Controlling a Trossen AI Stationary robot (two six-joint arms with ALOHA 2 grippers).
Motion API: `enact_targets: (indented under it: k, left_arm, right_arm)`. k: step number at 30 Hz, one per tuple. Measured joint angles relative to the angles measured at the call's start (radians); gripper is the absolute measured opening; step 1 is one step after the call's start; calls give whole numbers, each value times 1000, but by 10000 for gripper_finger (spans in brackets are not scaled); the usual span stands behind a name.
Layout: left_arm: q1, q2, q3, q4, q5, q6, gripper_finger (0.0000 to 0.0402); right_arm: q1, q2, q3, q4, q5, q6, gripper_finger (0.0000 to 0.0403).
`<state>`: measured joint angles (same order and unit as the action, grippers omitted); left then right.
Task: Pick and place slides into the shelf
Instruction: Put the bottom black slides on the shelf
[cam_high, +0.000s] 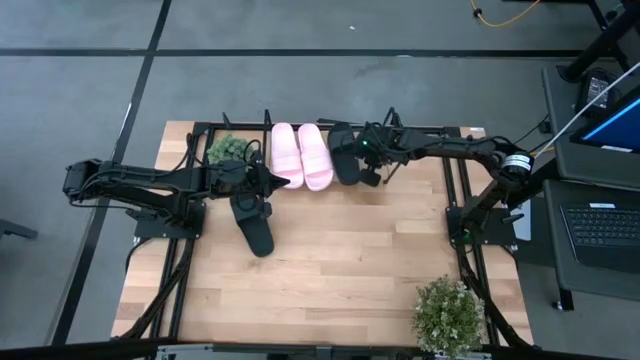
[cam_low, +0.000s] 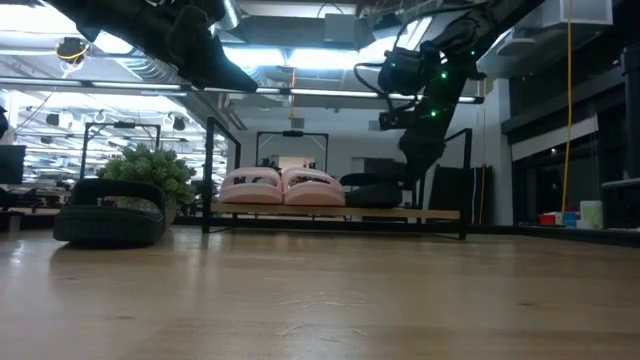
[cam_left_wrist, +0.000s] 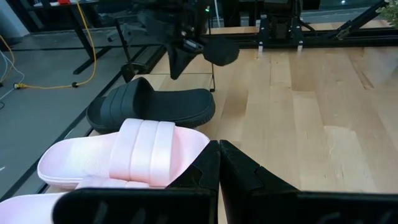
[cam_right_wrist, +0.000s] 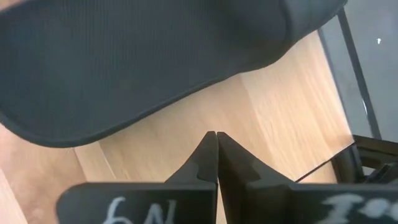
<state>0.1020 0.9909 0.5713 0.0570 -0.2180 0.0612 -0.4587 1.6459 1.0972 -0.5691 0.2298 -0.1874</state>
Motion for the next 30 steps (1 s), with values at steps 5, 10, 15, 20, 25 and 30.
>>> enact_targets:
  k: [5,10,15,20,25,30]
  left_arm:
    - [0,0,0,0,0,-1,1]
    - [0,0,0,0,0,-1,1]
    - [0,0,0,0,0,-1,1]
    - [0,0,0,0,0,-1,1]
    - [0,0,0,-1,0,-1,1]
    - [0,0,0,-1,0,1,1]
  right_arm:
    - [0,0,-23,20,-14,1,2]
    - [6,0,-24,35,-45,-2,1]
    - [6,0,-24,38,-92,-23,1]
    - [7,3,-24,38,-101,-24,1]
    - [18,38,-24,38,-101,-29,0]
    - [36,87,-14,40,-98,-55,0]
